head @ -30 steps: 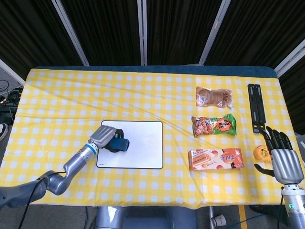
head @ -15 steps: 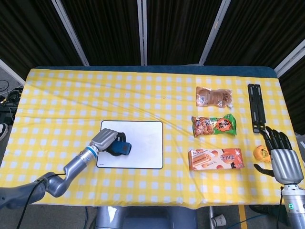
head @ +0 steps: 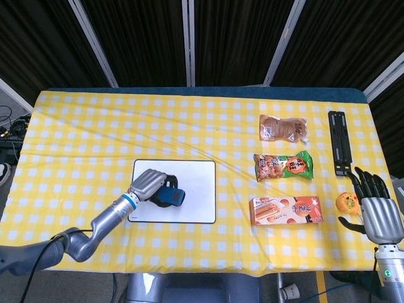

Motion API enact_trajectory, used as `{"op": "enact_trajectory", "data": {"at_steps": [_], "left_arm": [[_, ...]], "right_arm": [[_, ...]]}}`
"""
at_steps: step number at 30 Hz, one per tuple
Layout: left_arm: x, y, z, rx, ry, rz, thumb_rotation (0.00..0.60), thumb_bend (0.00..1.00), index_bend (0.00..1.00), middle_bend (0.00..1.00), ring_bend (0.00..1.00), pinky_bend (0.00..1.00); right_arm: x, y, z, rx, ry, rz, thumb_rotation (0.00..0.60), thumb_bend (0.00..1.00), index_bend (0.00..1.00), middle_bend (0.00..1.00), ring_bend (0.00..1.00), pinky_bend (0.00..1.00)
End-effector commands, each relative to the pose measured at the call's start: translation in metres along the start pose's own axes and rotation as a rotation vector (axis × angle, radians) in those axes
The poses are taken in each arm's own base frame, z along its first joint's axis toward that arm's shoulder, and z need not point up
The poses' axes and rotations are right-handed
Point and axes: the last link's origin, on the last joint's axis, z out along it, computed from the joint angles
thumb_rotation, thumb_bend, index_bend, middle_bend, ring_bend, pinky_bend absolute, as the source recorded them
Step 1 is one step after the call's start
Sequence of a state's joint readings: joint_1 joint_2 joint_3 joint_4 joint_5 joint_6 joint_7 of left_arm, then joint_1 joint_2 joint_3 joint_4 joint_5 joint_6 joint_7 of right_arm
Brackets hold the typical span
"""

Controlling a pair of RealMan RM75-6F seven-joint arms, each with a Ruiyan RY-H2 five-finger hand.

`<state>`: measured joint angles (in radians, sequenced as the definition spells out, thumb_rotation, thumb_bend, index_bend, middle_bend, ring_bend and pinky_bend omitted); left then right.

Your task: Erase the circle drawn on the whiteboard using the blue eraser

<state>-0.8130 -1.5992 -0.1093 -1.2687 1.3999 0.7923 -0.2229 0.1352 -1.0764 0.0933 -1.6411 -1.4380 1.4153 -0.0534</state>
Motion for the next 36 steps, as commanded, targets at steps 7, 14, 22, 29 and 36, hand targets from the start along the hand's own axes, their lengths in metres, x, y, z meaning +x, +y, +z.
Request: {"op": "enact_trajectory", "data": {"at_steps": [7,14,22,29,36], "left_arm": [[0.053,-0.064,-0.036,0.160,0.079,0.181,0.600,0.31,0.58,0.48,0.52,0.53],[0.056,-0.124,-0.078,0.308,0.055,0.259,0.600,0.30,0.57,0.48,0.52,0.53],[0.045,-0.144,-0.091,0.337,0.043,0.267,0.600,0.07,0.18,0.15,0.24,0.32],[0.060,-0.142,-0.104,0.369,0.149,0.278,0.600,0.00,0.00,0.00,0.00,0.00],[0.075,-0.122,-0.147,0.432,0.286,0.256,0.600,0.00,0.00,0.00,0.00,0.00]], "right_arm": [[-0.001,-0.004,-0.001,0.011,-0.005,-0.005,0.600,0.00,0.00,0.00,0.00,0.00],[-0.004,-0.008,0.000,0.020,-0.010,-0.011,0.600,0.00,0.00,0.00,0.00,0.00],[-0.004,-0.011,0.002,0.026,-0.011,-0.014,0.600,0.00,0.00,0.00,0.00,0.00],[-0.004,-0.010,0.002,0.023,-0.012,-0.005,0.600,0.00,0.00,0.00,0.00,0.00],[0.000,-0.010,0.002,0.035,-0.004,0.018,0.600,0.00,0.00,0.00,0.00,0.00]]}}
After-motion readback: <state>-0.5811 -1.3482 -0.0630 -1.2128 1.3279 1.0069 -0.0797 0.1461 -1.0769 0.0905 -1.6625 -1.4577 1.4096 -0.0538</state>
